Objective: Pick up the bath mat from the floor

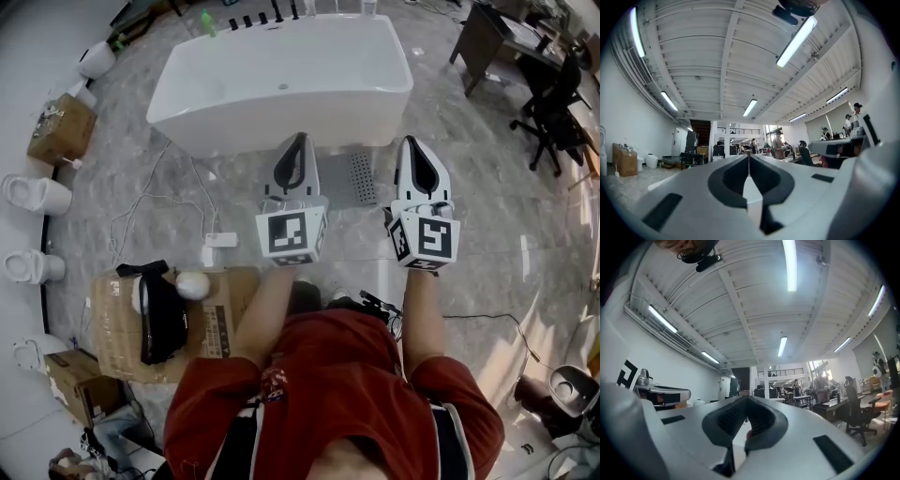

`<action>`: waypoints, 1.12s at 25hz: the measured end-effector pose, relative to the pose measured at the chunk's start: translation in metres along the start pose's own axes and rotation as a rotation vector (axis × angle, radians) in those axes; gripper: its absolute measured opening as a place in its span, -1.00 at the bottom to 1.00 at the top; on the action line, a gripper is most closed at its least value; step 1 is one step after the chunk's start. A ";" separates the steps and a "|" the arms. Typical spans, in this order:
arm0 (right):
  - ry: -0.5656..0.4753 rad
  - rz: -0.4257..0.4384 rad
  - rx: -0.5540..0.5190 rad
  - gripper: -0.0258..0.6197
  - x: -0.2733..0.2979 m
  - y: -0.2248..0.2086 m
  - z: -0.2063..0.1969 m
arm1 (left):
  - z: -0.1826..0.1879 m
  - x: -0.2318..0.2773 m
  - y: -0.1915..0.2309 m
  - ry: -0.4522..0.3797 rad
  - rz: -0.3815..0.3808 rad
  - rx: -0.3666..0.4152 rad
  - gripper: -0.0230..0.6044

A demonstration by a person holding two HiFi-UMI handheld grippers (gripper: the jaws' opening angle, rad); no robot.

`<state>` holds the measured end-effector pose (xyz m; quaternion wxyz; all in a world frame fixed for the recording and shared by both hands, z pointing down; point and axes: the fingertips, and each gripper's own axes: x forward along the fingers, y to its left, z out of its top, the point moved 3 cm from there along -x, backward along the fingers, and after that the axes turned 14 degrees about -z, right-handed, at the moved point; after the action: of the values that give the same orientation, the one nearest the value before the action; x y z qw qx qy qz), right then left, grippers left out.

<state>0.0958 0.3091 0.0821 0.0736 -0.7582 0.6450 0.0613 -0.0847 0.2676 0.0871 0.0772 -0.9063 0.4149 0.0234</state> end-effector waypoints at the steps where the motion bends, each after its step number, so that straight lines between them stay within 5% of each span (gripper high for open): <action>1: 0.003 -0.001 0.002 -0.89 0.002 -0.001 -0.001 | -0.001 0.002 0.000 0.001 0.000 0.000 -0.86; 15: 0.002 -0.033 -0.005 -0.89 0.068 0.006 -0.023 | -0.029 0.057 0.045 -0.013 -0.016 -0.053 -0.86; 28: 0.027 -0.017 -0.014 -0.89 0.188 0.061 -0.038 | -0.048 0.121 0.157 -0.002 0.016 -0.078 -0.86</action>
<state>0.0661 0.1097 0.0818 0.0599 -0.7650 0.6389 0.0548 -0.1251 0.0683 0.1028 0.0418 -0.9053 0.4207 0.0411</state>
